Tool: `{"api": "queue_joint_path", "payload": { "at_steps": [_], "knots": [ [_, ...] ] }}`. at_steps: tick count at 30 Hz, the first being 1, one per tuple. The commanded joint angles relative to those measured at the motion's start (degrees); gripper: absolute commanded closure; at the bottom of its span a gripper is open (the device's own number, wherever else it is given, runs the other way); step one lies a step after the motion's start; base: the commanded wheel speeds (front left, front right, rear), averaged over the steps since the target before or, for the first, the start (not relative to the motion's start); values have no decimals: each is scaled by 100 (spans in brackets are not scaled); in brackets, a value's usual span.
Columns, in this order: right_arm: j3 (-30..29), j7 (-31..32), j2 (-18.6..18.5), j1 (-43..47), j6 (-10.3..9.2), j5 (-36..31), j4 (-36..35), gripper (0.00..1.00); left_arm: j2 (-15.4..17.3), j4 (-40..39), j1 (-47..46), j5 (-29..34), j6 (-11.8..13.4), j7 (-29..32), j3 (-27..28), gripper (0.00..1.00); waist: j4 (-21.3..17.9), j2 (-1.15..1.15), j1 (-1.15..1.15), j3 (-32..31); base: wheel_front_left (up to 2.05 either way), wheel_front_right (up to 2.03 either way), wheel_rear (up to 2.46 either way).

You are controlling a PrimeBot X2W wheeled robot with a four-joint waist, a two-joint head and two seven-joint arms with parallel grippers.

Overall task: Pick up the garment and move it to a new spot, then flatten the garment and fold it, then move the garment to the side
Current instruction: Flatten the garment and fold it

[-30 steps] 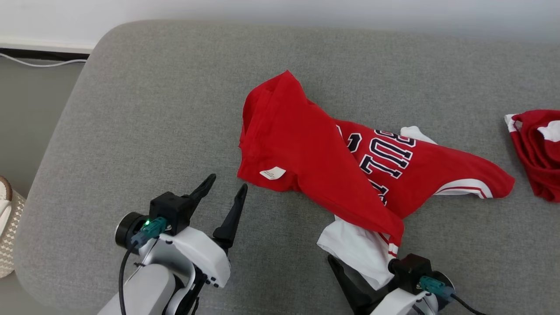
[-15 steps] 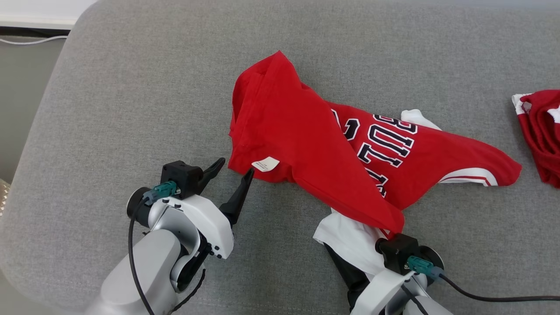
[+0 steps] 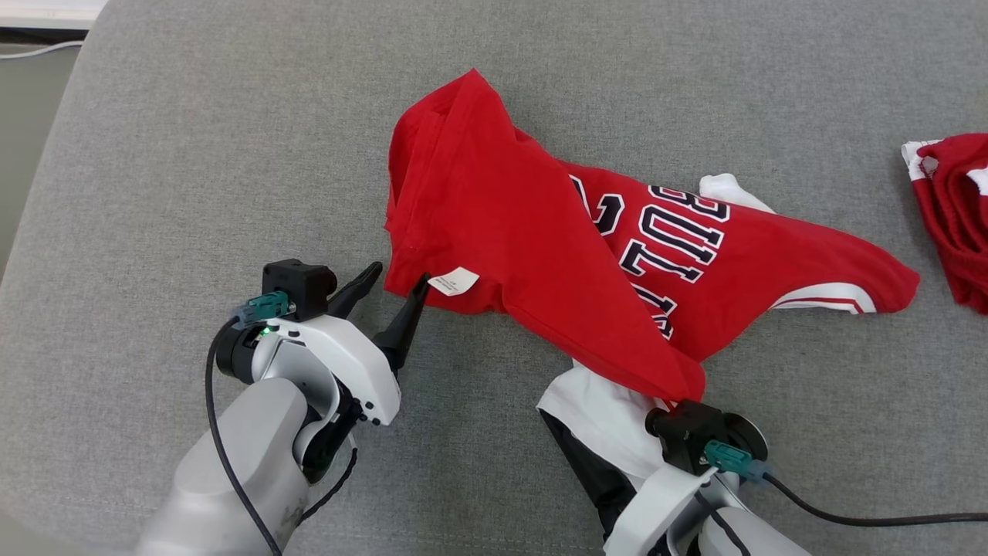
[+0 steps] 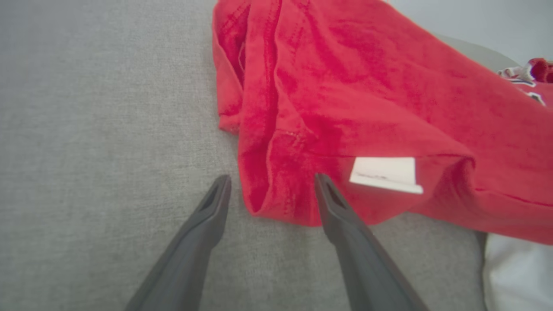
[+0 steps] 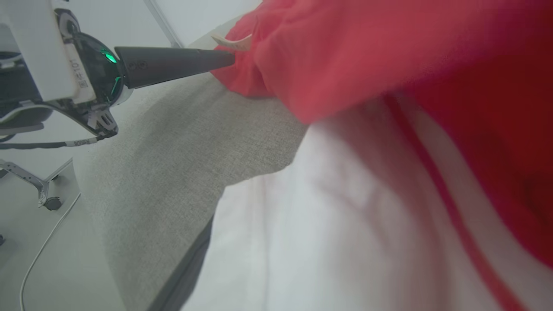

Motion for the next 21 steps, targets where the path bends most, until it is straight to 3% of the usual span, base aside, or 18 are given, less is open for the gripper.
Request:
{"api": "queue_joint_path", "payload": {
  "at_steps": [1,2,3,11,17,21],
  "knots": [
    [117,-10,35,42,1,105,-6,60,155,-50,-249,-13,-31,-88,141,76,-5,0,0,17,0,0,0],
    [103,-10,35,32,1,112,-14,88,149,4,-280,-25,-46,-122,106,100,-11,0,0,29,0,0,0],
    [94,-10,36,26,1,115,-19,100,133,61,-300,-60,-59,-124,67,100,-17,0,0,33,0,0,0],
    [36,-10,-105,157,1,277,-211,100,187,141,-432,-185,-90,-451,-174,100,-35,0,0,-22,0,0,0],
    [-47,-10,-567,328,1,417,-305,100,377,-164,-427,-148,-85,-598,-209,100,-69,0,0,-108,0,0,0],
    [-301,-10,-929,469,1,433,-351,100,628,-545,-310,-69,76,-638,-166,100,-166,0,0,-199,0,0,0]
  ]
}}
